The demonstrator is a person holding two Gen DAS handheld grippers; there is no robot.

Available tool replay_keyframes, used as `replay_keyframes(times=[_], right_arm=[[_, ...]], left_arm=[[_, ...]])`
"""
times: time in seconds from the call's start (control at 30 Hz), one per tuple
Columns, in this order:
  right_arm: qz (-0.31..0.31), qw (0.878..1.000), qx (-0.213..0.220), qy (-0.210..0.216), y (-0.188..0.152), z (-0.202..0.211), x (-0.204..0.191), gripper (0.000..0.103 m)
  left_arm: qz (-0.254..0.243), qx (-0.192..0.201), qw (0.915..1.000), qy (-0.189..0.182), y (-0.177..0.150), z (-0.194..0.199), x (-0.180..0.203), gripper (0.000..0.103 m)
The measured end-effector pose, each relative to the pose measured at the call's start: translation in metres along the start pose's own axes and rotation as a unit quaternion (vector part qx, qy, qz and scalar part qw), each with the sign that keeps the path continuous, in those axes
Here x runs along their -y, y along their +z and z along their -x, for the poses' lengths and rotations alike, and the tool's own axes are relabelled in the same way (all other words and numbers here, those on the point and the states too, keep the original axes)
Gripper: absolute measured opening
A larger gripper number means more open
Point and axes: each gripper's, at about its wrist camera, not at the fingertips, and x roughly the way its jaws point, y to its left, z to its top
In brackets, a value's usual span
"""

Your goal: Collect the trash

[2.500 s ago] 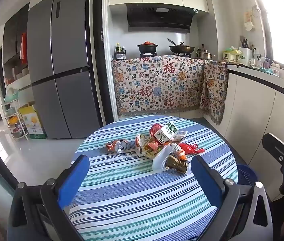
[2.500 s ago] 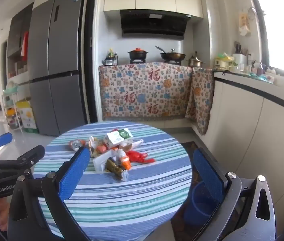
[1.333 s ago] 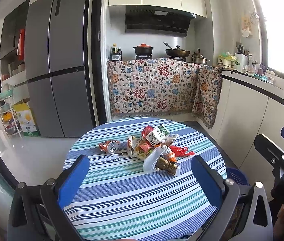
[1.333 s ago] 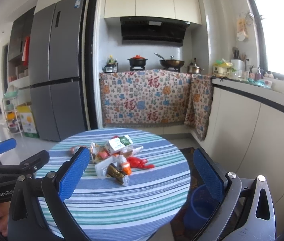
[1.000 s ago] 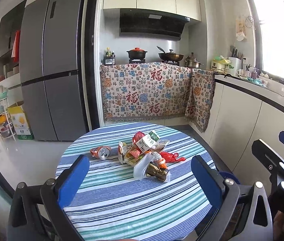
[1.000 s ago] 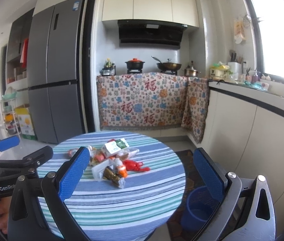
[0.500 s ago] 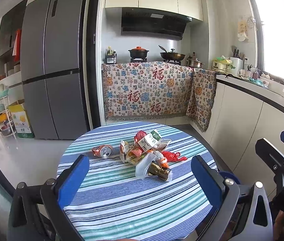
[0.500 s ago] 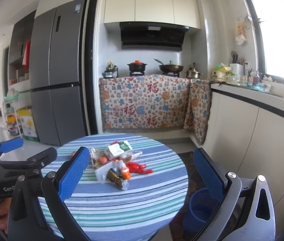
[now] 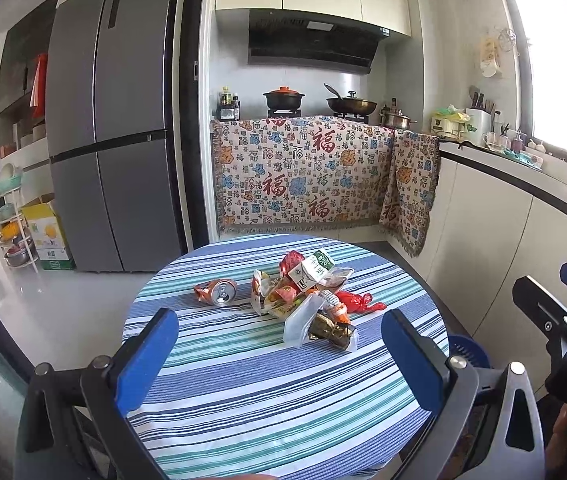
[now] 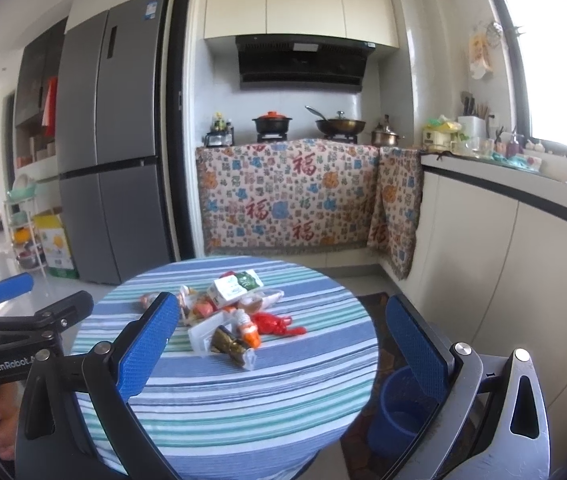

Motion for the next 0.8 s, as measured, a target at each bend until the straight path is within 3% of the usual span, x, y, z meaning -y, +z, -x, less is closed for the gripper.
replay_keyframes(times=[0.3,0.8], right_arm=[[0.002,1.0,-0.022,0.002,-0.008,-0.011,0.002,0.103],[-0.003,0.999,-0.039,-0.005,-0.012,-0.02,0.007,0.103]], left_arm=[[-0.005,-0.01,0.9999,0.011,-0.007,-0.008,-0.002,0.103],[-0.009,-0.01,0.9998,-0.012,-0.011,-0.013,0.004,0.103]])
